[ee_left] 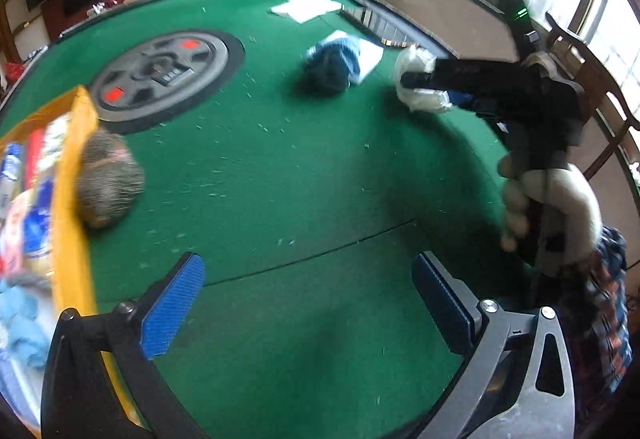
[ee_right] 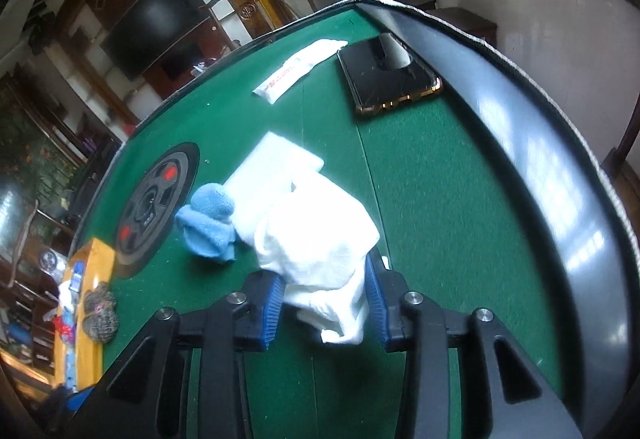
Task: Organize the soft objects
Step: 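Lower the right tool and grasp the white cloth, then lower the left tool onto the light-blue towel and grasp it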
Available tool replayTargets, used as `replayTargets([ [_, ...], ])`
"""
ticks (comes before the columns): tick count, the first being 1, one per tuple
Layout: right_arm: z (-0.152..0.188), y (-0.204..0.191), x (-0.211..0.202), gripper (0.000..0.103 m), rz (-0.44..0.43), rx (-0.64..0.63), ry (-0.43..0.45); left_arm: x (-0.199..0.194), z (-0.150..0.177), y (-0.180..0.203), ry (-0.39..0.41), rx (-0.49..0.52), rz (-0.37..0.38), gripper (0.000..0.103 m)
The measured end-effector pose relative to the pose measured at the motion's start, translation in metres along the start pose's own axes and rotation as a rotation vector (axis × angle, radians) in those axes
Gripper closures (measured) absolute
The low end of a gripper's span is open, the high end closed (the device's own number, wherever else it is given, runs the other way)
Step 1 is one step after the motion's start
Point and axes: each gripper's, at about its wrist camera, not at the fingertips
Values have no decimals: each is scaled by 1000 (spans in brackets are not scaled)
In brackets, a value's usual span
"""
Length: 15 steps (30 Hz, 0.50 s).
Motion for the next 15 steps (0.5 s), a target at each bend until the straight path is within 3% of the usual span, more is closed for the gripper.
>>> replayTargets([
  [3,-3,1,4,69,-12,8,-1,21,-1,-2,-54,-41,10,0],
  [5,-4,-1,5,69,-12,5,-3,22,-2,1,-43,-34,-18,0],
  [10,-5,0,6,69,-19,14,-7,27,8,22,-17,62,-123,0],
  [15,-5,3,6,69,-32,27,-11,26,-6,16,-75,43,-68,1],
])
Point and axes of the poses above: each gripper's, at about its wrist camera, not at the fingertips, and x roughly the way its jaws point, y to its right, z to its underside, and after that the axes turned 5 degrees about -x, right-handed
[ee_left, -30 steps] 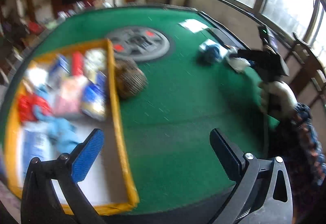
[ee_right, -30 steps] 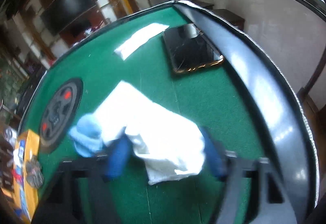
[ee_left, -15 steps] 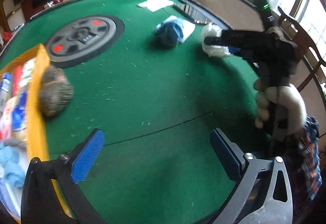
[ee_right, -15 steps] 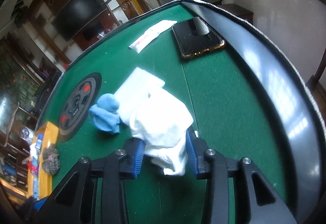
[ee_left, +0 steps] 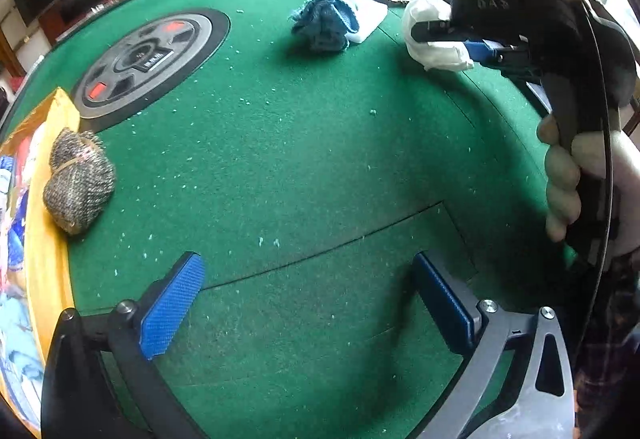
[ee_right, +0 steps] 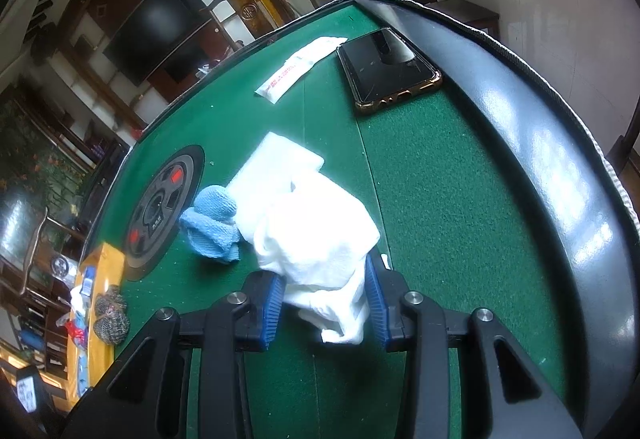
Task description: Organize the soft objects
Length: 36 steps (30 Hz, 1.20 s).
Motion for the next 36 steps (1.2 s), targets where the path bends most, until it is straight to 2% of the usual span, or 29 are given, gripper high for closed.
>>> replayTargets([
  [2,0,1,0,69,-5,4,-3,-3,-15,-7,7,-48,77,1],
  [3,0,1,0,69,-7,6,-4,-4,-25,-8,16,-63,84,1],
  [7,-1,4,0,69,-20,20,-7,-8,-75,-2,112,-41,59,1],
  [11,-2,8,1,69,-42,35,-8,12,-110,6,140,-25,30,1],
  [18,-3,15,1,70,-72,73,-5,44,-138,24,184,-12,-39,2],
  [21,-3,16,1,70,-76,76,-6,57,-141,23,147,-16,-34,3],
  [22,-3,15,1,70,-72,72,-6,65,-142,24,113,-11,-17,14],
  [23,-3,14,0,70,-68,66,-6,69,-142,24,91,-5,-8,20],
  [25,-3,15,0,70,-69,68,-6,67,-141,28,108,25,-20,67],
  [26,-3,15,0,70,-71,70,-6,64,-140,28,102,31,1,73],
  [28,-3,15,0,70,-72,71,-5,58,-140,25,93,16,41,74],
  [30,-3,15,1,70,-70,68,-5,45,-135,22,126,18,48,74],
  [36,-4,14,1,70,-69,66,-3,1,-114,5,184,-12,142,74],
])
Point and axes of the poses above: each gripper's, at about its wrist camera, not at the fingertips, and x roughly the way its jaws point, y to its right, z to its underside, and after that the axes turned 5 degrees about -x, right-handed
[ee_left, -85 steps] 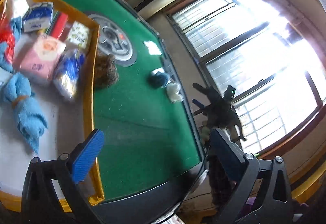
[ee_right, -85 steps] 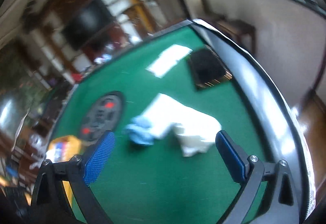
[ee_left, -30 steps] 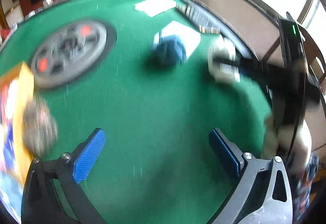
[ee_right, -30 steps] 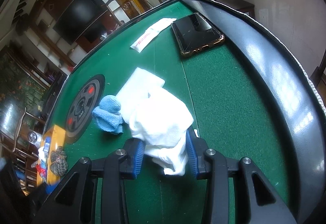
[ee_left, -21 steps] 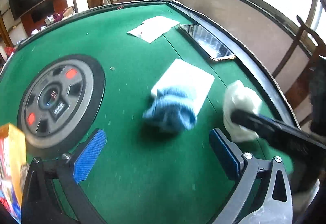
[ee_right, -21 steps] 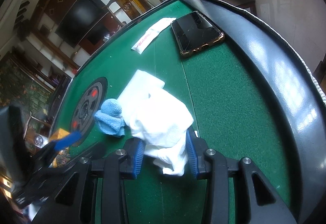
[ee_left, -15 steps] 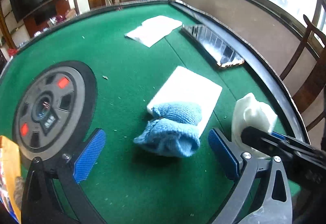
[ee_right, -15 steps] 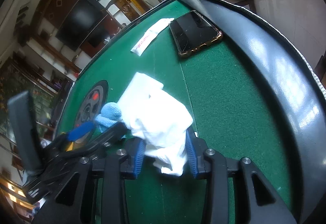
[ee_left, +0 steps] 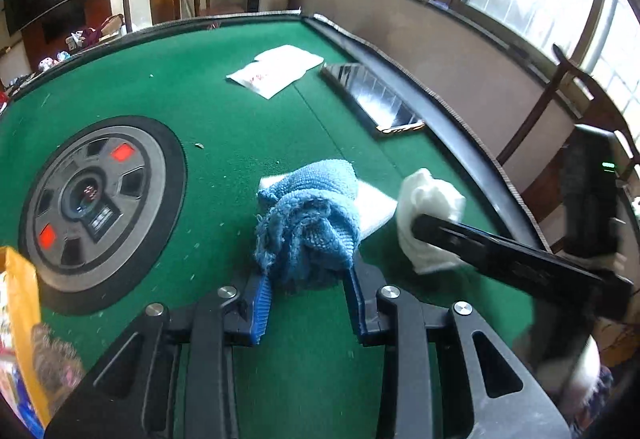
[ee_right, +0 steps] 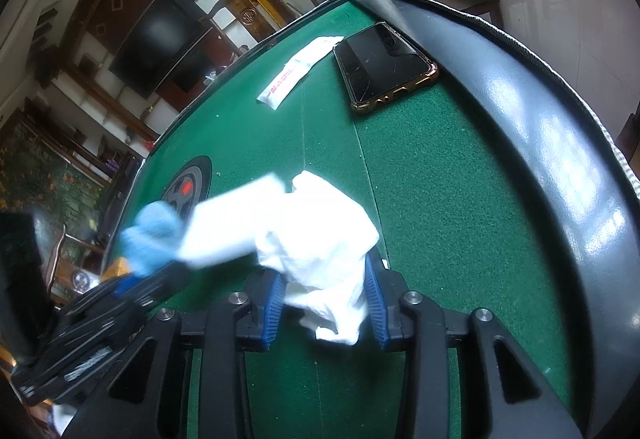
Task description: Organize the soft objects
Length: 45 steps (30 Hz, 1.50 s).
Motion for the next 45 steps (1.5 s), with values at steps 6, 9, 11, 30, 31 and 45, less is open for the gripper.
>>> replayTargets([
  [6,1,-2,0,70,8,-7,5,-33,10,-4,27,-20,50,74],
  [9,0,-1,0,70,6,-3,5,-30,14,-2,8,-5,41,72],
  [11,1,-1,0,70,5,-2,5,-26,15,-1,10,7,13,66],
  [30,1,-2,0,70,3,2,3,-30,28,-12,20,-22,-30,29],
  [31,1,-2,0,70,2,2,2,-34,28,-14,36,-13,-55,29],
  [45,1,-3,1,70,1,4,3,14,35,-12,-80,6,-103,28],
])
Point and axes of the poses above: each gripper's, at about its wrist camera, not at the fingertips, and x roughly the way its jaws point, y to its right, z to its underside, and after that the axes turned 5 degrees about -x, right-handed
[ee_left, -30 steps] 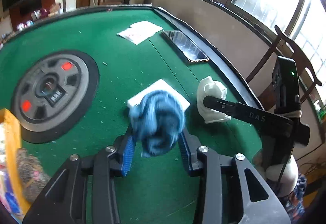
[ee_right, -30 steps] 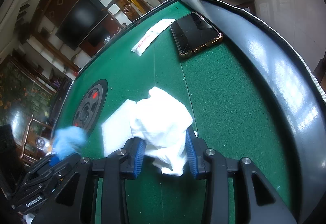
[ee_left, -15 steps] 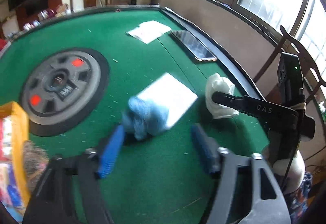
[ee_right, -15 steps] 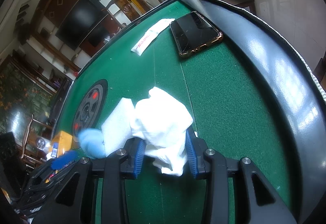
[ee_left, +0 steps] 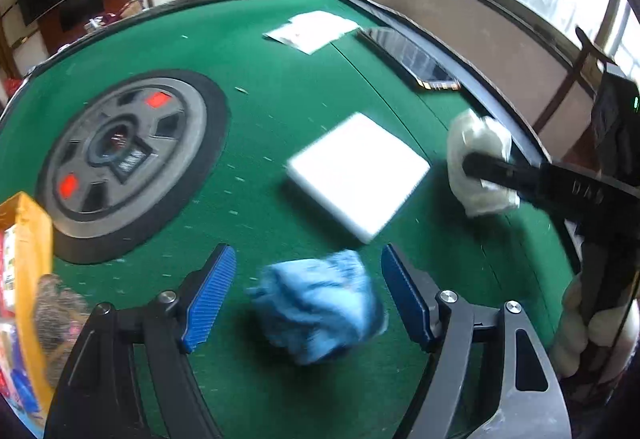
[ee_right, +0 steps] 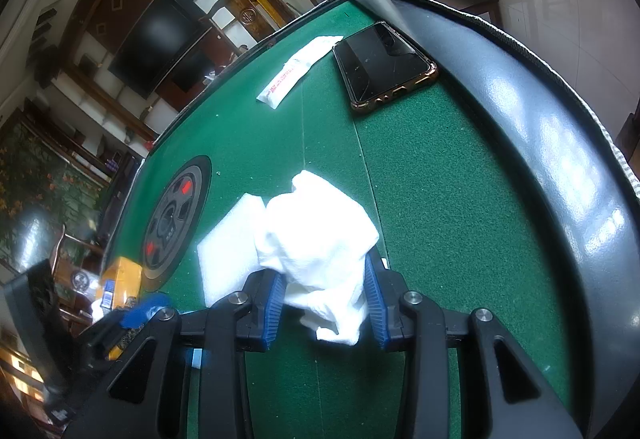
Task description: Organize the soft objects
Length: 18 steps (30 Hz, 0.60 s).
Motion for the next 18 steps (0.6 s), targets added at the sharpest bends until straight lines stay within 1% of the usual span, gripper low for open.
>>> replayTargets([
  [2,0,0,0,70,1,0,0,6,6,8,-19,22,-7,30],
  [3,0,0,0,70,1,0,1,4,10,14,-1,55,-27,42],
  [4,0,-1,0,70,0,0,1,2,13,18,3,76,-28,58],
  [5,0,0,0,70,0,1,2,-2,16,20,6,85,-25,59],
  [7,0,1,0,70,-3,7,4,-11,18,17,9,64,24,60],
  [8,0,3,-1,70,-3,11,7,-21,20,12,16,37,59,60],
  [10,0,5,-2,70,-3,17,15,-40,24,4,44,1,93,60],
  [12,0,5,-5,70,8,16,35,-66,31,-12,74,-49,151,60],
  [13,-1,5,-6,70,16,11,43,-77,35,-18,87,-67,163,60],
  [16,-1,4,-8,71,28,-2,60,-121,55,-57,135,-160,192,60],
  [18,-2,5,-8,71,34,-5,63,-149,72,-88,166,-220,174,60],
])
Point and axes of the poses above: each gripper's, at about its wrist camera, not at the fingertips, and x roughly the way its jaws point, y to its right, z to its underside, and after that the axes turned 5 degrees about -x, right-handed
